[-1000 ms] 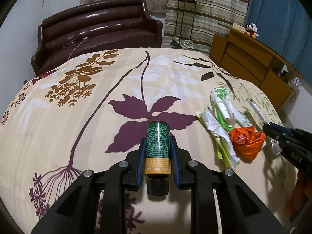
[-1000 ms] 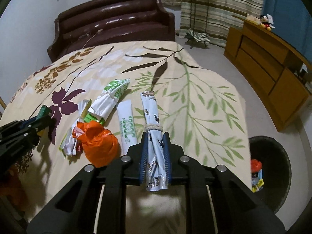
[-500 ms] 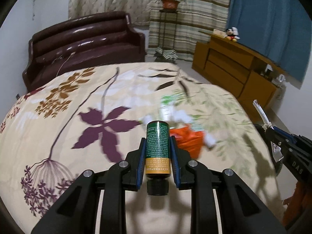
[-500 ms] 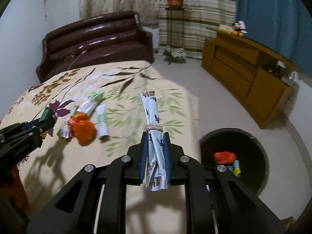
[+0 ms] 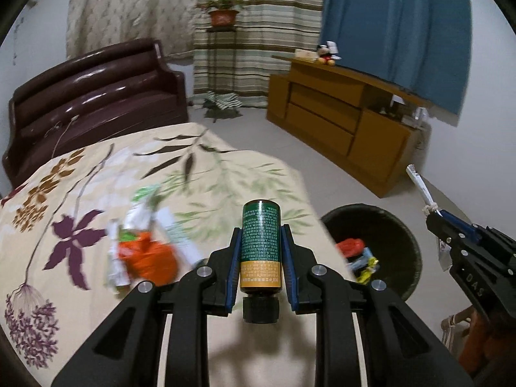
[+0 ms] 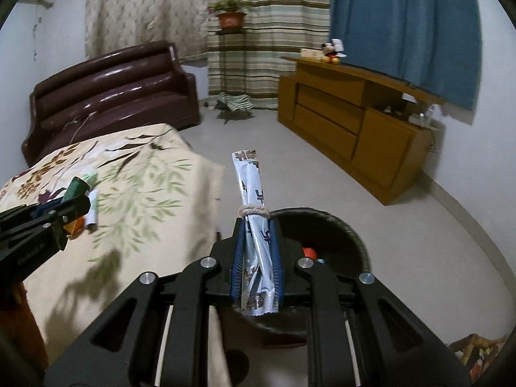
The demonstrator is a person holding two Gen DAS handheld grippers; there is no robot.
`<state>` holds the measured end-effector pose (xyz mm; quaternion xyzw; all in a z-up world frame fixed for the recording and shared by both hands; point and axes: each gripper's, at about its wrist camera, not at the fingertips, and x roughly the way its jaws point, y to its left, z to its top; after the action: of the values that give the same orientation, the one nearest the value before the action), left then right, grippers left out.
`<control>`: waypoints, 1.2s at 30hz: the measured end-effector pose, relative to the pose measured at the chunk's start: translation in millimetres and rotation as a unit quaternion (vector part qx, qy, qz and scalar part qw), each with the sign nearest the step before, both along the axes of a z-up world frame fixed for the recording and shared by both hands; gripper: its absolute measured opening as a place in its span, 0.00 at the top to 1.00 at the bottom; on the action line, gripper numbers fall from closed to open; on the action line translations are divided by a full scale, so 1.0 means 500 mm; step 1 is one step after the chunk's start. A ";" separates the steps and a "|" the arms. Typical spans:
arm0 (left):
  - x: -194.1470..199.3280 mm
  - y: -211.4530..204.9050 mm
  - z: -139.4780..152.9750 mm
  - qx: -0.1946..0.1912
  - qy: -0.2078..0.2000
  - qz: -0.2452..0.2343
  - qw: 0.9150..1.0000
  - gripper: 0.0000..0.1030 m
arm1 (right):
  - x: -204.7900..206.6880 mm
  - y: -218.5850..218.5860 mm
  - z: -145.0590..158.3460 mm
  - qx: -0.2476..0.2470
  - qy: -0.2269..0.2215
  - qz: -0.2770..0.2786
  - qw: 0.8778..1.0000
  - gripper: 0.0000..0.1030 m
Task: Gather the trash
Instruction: 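Carry the can and white wrapper over the bin and open both tools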
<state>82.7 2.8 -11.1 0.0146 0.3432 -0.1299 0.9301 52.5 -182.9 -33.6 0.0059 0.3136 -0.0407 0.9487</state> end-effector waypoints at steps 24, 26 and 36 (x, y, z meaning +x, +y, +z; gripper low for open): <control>0.056 -0.204 -0.054 0.026 0.020 -0.062 0.998 0.76 | 0.011 -0.139 -0.064 0.012 0.011 -0.067 0.998 0.85; 0.060 -0.211 -0.061 0.030 0.022 -0.063 0.997 0.76 | 0.014 -0.142 -0.068 0.014 0.011 -0.069 0.997 0.85; 0.089 -0.256 -0.075 0.047 0.026 -0.071 0.996 0.76 | 0.040 -0.165 -0.087 0.022 0.017 -0.080 0.996 0.85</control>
<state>127.4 -125.4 -48.8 0.0788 0.3709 -0.1797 0.9077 72.6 -265.2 -77.1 0.0515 0.3287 -0.1093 0.9367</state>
